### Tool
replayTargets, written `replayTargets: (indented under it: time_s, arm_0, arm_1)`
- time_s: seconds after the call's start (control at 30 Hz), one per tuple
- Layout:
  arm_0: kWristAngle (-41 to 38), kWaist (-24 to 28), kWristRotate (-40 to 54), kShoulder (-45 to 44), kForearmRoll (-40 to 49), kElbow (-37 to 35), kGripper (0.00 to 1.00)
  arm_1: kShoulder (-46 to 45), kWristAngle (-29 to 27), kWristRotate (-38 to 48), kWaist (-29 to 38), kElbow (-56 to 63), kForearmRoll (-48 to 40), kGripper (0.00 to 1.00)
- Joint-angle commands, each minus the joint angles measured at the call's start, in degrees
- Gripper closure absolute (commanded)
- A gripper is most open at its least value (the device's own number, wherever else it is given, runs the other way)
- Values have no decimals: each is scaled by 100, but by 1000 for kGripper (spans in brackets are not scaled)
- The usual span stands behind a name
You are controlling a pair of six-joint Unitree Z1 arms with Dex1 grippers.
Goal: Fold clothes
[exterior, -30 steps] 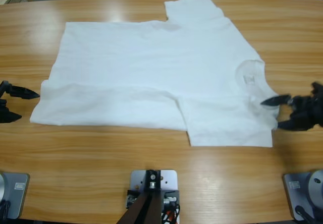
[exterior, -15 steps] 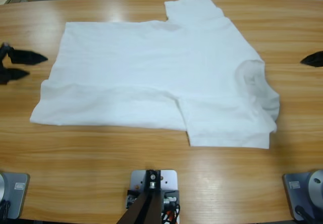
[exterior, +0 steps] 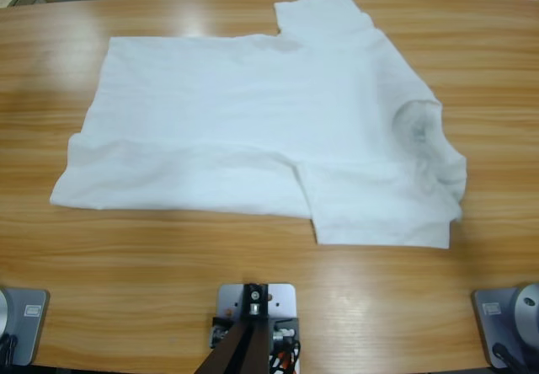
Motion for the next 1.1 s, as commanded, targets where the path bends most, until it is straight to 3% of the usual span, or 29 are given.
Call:
replayTargets:
  time_s: [0.03, 0.27, 0.63, 0.97, 1.1]
  arm_0:
    - [55, 198, 309, 352, -49, 174, 23]
    - [86, 245, 429, 447, -135, 515, 23]
    - [273, 245, 701, 308, -1207, 2107, 18]
    - [262, 266, 668, 457, -1436, 2151, 13]
    - [188, 502, 513, 636, -1766, 2130, 9]
  arm_1:
    - [798, -881, -785, 340, -133, -51, 18]
    - [694, -1193, -831, 368, 182, -3, 0]
    - [65, -1052, -1460, 479, 1560, -826, 0]
    - [100, -1182, -1453, 514, 1569, -719, 0]
    - [-9, -1173, -1436, 607, 1630, -624, 0]
